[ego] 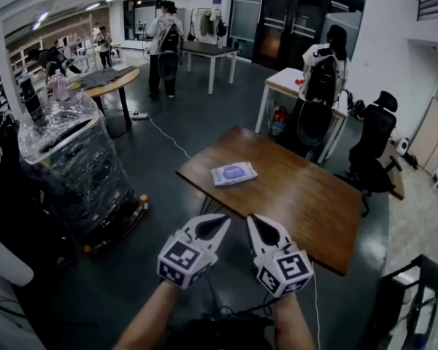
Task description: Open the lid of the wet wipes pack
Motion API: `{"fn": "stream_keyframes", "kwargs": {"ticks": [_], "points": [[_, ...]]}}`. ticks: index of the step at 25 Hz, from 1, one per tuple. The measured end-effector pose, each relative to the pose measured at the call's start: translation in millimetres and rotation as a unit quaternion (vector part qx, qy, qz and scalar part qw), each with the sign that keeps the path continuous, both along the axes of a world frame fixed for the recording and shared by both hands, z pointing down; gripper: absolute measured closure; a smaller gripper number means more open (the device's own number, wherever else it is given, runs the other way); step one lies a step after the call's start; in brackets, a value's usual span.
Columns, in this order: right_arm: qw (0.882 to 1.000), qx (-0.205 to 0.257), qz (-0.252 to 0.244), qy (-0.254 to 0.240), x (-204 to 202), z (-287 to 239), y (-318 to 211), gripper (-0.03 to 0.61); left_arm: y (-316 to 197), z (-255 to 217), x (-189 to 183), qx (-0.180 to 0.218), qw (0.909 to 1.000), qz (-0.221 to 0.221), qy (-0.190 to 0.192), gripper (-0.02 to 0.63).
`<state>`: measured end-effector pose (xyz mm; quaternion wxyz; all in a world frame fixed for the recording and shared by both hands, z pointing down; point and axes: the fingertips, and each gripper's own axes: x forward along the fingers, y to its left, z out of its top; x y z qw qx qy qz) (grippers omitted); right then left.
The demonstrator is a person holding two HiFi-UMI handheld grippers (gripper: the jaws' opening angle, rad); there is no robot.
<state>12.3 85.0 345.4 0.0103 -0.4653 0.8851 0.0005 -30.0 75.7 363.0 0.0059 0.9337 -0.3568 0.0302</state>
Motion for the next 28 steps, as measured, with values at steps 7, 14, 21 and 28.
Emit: {"fn": "stream_keyframes", "kwargs": {"ticks": [7,14,21,28], "points": [[1.000,-0.005,0.014,0.006,-10,4,-32,0.568,-34,8,-7,-0.012,0.9999,0.006,0.000,0.615],[1.000,0.000,-0.009,-0.004,5,13,-103,0.568,-103,27,0,-0.025,0.9994,-0.023,-0.008,0.615],[0.999,-0.019,-0.043,0.011,33,32,-171,0.568,-168,45,22,-0.050,0.9963,-0.067,-0.021,0.615],[0.997,-0.051,-0.059,0.022,44,58,-223,0.568,-222,70,30,-0.075,0.9923,-0.086,-0.048,0.615]]}}
